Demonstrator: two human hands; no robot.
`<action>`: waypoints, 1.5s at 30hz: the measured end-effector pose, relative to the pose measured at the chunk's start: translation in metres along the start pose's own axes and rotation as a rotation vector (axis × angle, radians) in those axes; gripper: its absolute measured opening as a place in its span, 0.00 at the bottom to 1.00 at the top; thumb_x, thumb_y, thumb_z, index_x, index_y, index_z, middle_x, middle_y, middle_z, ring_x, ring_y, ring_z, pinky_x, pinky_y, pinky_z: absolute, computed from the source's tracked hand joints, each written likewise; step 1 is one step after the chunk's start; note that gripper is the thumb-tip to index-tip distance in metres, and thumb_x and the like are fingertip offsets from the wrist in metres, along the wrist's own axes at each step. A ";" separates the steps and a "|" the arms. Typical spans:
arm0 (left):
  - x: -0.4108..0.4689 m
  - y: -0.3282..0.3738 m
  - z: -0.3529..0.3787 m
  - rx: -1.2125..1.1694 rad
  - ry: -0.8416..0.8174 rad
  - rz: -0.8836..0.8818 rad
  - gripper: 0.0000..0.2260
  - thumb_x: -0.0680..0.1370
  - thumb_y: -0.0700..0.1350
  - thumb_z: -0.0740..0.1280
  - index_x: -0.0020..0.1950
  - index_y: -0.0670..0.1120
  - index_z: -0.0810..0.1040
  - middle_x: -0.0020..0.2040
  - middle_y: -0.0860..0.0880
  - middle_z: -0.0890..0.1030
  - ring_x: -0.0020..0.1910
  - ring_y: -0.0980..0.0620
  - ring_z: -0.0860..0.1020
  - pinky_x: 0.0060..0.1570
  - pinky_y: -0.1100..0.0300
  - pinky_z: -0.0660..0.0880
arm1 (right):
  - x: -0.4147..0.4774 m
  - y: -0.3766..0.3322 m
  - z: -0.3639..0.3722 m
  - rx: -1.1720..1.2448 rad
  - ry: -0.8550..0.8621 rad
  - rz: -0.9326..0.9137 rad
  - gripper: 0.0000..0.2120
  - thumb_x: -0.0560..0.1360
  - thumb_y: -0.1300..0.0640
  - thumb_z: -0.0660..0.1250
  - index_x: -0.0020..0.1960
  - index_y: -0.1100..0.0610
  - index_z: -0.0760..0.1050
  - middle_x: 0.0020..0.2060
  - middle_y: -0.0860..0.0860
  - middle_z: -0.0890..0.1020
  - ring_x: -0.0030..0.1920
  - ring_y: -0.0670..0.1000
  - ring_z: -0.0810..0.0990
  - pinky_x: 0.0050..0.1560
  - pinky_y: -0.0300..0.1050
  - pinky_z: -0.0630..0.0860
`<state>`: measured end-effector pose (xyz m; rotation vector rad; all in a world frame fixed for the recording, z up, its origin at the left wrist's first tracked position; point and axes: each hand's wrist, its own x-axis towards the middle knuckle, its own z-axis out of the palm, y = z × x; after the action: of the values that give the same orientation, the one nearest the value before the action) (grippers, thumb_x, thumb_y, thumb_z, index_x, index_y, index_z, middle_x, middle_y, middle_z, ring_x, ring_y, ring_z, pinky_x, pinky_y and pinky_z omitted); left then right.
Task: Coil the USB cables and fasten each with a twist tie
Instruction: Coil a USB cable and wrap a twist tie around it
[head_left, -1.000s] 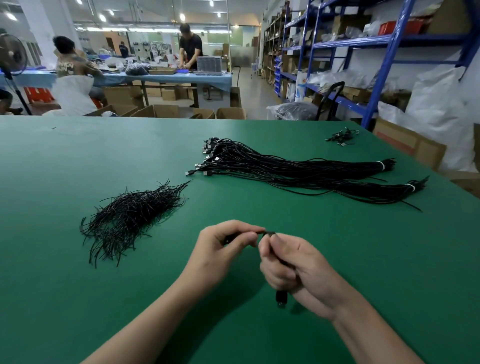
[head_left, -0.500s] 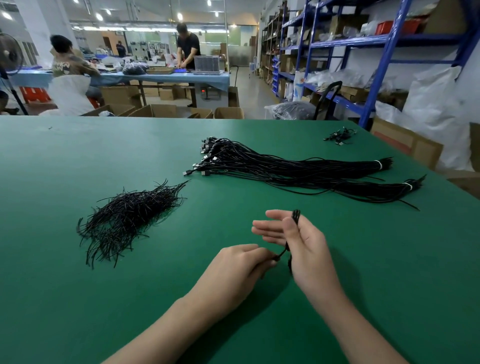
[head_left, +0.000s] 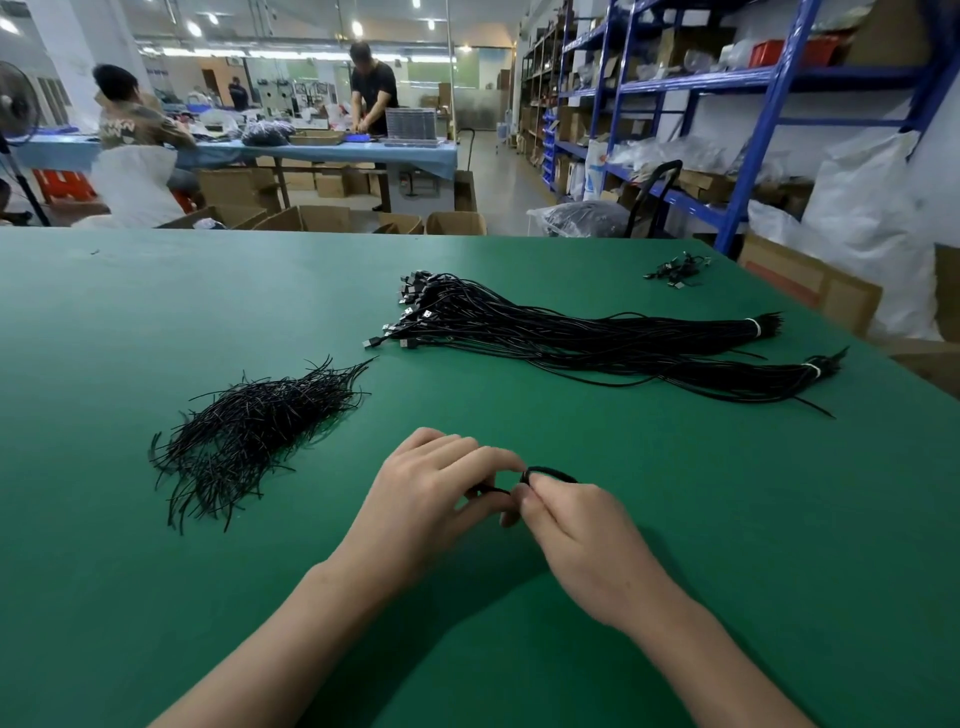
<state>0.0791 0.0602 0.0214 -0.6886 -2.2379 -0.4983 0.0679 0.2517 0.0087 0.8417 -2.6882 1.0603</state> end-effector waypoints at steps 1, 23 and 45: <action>0.000 -0.001 -0.001 0.010 -0.018 0.014 0.11 0.78 0.53 0.68 0.54 0.50 0.85 0.37 0.56 0.79 0.36 0.54 0.77 0.45 0.58 0.73 | -0.001 -0.001 -0.001 0.017 -0.020 0.002 0.20 0.82 0.41 0.51 0.42 0.48 0.75 0.27 0.46 0.72 0.30 0.49 0.72 0.33 0.47 0.67; -0.013 -0.022 0.007 -0.079 -0.228 -0.020 0.12 0.82 0.55 0.64 0.49 0.49 0.82 0.41 0.57 0.80 0.39 0.57 0.76 0.42 0.69 0.68 | 0.004 0.008 0.002 0.122 -0.041 -0.017 0.08 0.81 0.47 0.64 0.46 0.47 0.77 0.39 0.44 0.80 0.41 0.46 0.79 0.43 0.44 0.75; -0.011 0.007 0.024 0.040 0.122 0.076 0.11 0.82 0.50 0.66 0.49 0.45 0.84 0.43 0.53 0.83 0.39 0.51 0.80 0.36 0.55 0.76 | 0.008 -0.019 0.013 1.511 0.066 0.570 0.33 0.74 0.37 0.62 0.64 0.64 0.75 0.50 0.58 0.84 0.50 0.53 0.80 0.60 0.49 0.79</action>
<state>0.0766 0.0748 -0.0019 -0.7013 -2.0944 -0.4453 0.0727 0.2284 0.0121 -0.0009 -1.6260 3.1640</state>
